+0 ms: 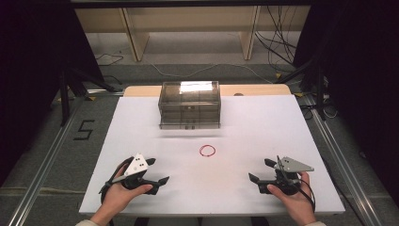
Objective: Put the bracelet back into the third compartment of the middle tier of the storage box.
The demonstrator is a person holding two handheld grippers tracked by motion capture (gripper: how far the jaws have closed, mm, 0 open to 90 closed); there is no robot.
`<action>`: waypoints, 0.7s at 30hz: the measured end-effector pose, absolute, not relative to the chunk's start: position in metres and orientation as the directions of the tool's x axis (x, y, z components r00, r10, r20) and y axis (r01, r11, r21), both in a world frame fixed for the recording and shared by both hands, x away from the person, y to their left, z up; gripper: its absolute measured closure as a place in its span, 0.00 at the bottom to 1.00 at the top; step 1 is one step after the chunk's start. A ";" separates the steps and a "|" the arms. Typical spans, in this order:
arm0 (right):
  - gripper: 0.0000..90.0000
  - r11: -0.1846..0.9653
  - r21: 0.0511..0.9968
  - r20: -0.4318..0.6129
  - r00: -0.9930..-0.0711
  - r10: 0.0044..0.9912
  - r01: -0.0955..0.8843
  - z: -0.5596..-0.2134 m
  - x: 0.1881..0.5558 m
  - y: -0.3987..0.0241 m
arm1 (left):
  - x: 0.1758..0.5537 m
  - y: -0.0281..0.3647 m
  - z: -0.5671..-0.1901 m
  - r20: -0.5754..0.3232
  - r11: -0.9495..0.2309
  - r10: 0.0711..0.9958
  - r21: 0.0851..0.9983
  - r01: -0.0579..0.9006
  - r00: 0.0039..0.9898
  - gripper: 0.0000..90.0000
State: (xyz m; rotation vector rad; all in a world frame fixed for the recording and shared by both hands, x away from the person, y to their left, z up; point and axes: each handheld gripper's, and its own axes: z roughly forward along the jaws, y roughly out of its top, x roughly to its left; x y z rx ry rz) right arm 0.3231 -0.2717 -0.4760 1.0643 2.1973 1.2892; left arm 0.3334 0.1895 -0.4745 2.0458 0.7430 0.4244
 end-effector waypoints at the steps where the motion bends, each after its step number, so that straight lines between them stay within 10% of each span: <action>1: 0.18 0.288 0.857 0.058 -0.636 0.770 0.427 -0.476 0.323 -0.272 | 0.334 0.189 -0.474 0.021 -0.426 0.645 0.840 0.337 0.764 0.18; 21: 0.18 0.287 0.859 0.054 -0.633 0.772 0.424 -0.476 0.324 -0.272 | 0.350 0.132 -0.461 0.046 -0.453 0.565 0.852 0.263 0.824 0.23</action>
